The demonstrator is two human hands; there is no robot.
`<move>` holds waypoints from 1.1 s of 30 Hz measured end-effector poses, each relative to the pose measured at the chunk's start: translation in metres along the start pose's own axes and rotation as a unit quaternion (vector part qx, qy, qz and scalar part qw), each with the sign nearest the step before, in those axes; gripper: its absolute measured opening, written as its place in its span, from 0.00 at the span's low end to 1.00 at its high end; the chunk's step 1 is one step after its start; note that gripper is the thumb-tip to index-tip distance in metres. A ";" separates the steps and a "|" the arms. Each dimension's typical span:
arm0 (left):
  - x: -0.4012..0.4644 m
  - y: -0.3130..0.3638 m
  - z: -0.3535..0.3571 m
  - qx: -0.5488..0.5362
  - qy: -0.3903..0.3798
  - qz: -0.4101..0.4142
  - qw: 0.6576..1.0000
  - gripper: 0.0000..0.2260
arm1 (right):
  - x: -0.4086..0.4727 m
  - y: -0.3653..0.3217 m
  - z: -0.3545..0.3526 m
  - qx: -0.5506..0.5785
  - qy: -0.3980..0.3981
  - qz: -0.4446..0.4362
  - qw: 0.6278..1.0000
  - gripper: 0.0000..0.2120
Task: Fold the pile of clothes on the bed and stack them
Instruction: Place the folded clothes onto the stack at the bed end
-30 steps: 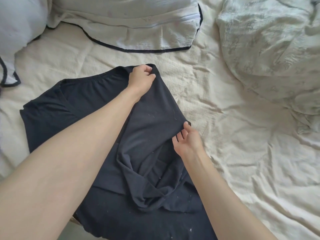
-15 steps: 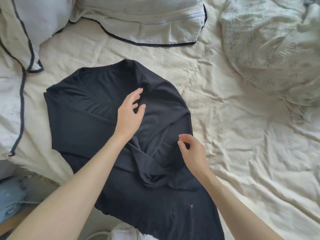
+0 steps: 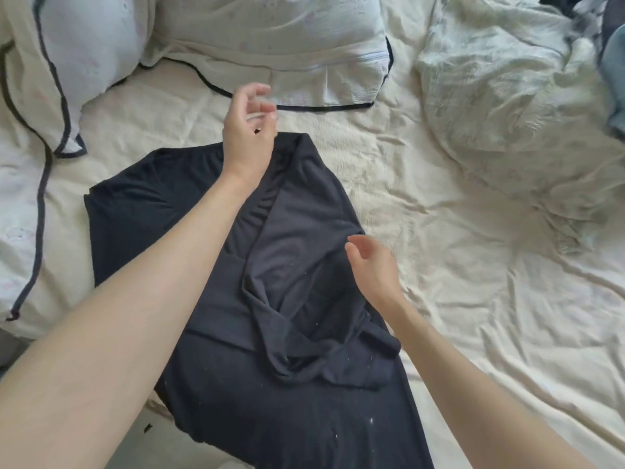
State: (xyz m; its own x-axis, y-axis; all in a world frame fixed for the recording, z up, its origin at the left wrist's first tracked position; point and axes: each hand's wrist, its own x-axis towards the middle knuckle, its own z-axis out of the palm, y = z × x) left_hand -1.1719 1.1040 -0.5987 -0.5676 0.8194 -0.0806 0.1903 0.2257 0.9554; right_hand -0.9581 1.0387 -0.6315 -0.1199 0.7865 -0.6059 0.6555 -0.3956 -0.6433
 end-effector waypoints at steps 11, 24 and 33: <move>0.020 -0.052 0.048 0.249 -0.114 -0.126 0.954 0.06 | 0.048 -0.016 0.005 0.428 -0.004 0.357 0.831 0.14; 0.033 -0.057 0.060 0.198 -0.113 -0.124 0.966 0.08 | 0.044 0.001 0.000 0.304 0.003 0.248 0.920 0.04; -0.130 -0.058 -0.019 0.218 -0.013 -0.173 0.960 0.03 | -0.035 0.049 -0.004 -0.161 -0.093 -0.026 0.982 0.16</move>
State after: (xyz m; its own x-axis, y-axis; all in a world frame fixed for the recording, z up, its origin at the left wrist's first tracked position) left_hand -1.1244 0.9738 -0.6386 -0.6375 0.6676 -0.3847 0.3145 0.6813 0.6610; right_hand -0.9186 0.9937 -0.6402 -0.2742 0.6901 -0.6698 0.8434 -0.1622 -0.5123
